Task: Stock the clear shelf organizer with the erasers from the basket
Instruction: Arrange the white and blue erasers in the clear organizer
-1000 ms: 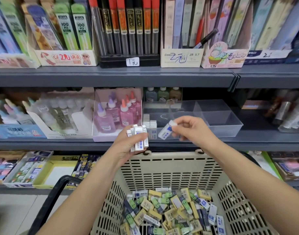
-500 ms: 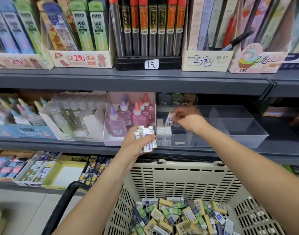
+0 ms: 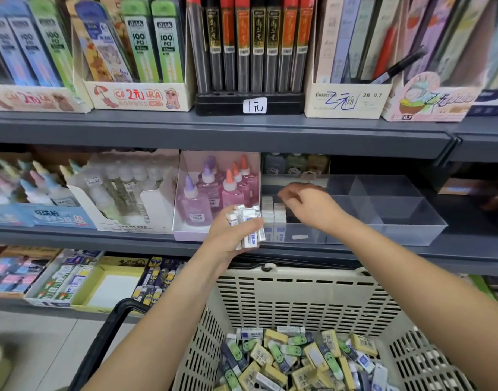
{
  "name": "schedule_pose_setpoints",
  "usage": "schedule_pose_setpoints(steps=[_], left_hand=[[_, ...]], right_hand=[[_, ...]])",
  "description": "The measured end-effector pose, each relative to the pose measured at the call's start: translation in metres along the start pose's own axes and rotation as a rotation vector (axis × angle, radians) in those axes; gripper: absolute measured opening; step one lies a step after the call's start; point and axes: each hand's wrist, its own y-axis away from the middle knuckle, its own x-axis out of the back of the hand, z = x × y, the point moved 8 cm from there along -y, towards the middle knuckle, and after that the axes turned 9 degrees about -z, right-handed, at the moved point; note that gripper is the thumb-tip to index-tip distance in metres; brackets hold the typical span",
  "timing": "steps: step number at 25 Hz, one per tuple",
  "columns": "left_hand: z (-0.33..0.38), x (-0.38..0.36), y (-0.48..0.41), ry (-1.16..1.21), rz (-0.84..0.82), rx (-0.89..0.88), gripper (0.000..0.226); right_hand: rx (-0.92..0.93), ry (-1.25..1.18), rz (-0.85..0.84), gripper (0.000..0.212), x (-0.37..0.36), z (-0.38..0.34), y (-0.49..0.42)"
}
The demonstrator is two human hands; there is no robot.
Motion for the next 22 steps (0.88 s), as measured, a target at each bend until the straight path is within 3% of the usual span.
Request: schedule_pose_setpoints(steps=[2, 7, 11, 17, 22], left_hand=[[0.002, -0.009, 0.001, -0.027, -0.047, -0.009, 0.031], [-0.001, -0.035, 0.005, -0.073, -0.152, -0.020, 0.036], [-0.009, -0.035, 0.009, 0.047, -0.151, 0.036, 0.039], [-0.019, -0.040, 0.016, 0.047, -0.196, 0.112, 0.031], [-0.008, -0.032, 0.009, -0.113, -0.048, 0.036, 0.030]], right_hand=[[0.076, -0.167, 0.090, 0.022, 0.002, -0.012, 0.017], [0.002, -0.616, -0.171, 0.011, -0.013, -0.007, 0.032], [-0.020, -0.708, -0.117, 0.012, -0.001, 0.004, 0.041], [0.014, -0.770, -0.055, 0.015, 0.010, 0.005, 0.047], [0.026, -0.724, -0.133, 0.008, 0.007, 0.001, 0.043]])
